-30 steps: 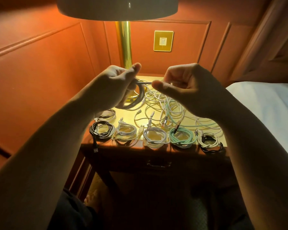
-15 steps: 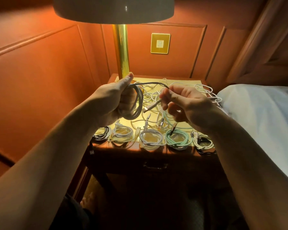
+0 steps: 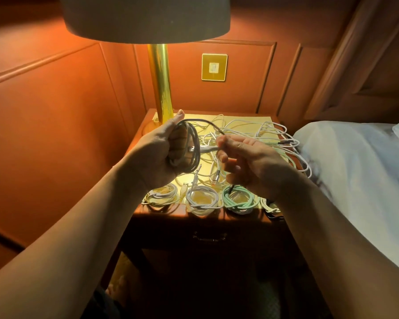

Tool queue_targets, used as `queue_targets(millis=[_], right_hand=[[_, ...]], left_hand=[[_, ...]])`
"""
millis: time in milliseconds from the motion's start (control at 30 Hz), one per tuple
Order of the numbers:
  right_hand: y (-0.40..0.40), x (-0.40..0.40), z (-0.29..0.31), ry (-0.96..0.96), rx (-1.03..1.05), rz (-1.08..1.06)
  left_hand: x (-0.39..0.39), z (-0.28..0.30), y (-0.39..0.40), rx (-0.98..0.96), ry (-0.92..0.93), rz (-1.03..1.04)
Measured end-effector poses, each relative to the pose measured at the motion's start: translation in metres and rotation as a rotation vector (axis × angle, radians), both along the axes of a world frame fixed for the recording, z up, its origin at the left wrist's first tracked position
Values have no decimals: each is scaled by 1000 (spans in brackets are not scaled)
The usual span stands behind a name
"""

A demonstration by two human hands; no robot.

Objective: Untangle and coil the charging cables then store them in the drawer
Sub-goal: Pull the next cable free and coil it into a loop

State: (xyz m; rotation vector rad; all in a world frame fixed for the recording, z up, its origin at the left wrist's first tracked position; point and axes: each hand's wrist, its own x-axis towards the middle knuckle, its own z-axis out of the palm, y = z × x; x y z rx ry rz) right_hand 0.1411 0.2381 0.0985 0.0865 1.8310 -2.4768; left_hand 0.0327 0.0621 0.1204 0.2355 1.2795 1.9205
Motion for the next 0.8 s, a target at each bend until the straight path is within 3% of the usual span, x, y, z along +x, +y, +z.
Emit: queue_targets(millis=[100, 200, 367, 800], right_hand=[[-4, 1, -5, -1, -58, 30], [-5, 2, -6, 14, 80, 7], [-7, 5, -8, 52, 98, -22], [-10, 13, -6, -102, 28, 11]], left_hand=[[-3, -3, 0, 66, -60, -25], [5, -2, 4, 55, -67, -19], [18, 2, 16, 1, 26, 50], [19, -4, 20, -7, 184, -68]])
